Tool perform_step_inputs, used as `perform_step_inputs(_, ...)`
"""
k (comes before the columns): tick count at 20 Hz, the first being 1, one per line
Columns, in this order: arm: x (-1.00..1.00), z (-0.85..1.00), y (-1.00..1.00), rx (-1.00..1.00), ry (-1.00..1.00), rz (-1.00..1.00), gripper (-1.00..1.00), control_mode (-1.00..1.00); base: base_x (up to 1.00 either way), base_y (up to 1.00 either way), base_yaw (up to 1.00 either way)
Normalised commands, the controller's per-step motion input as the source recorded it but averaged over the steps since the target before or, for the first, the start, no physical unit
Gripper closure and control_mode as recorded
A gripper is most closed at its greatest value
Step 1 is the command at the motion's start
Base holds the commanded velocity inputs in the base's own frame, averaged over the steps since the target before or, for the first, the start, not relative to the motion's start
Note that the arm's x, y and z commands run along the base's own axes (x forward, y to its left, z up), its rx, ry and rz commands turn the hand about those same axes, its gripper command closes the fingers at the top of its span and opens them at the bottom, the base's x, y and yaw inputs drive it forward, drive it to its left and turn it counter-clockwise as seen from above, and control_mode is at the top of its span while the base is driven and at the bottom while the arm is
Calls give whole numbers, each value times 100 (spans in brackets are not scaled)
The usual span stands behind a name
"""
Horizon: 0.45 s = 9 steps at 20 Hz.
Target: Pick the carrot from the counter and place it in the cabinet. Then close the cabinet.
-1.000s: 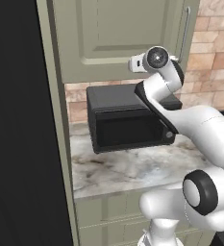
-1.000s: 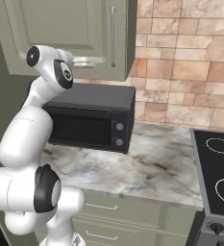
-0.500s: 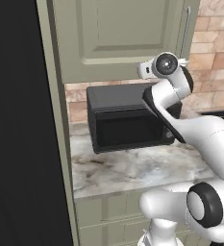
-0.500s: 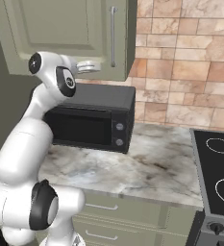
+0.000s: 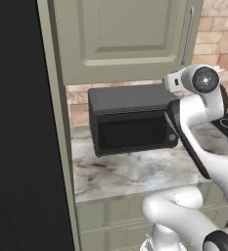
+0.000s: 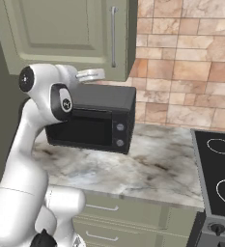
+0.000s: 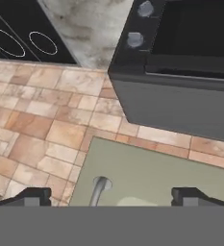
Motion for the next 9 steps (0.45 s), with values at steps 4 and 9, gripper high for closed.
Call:
perform_step_inputs(4, -95, 75, -32, 0, 3, 3, -100, -100, 0, 0, 0)
perform_step_inputs(9, -79, 72, -28, 0, 8, 2, -100, -100, 0, 0, 0)
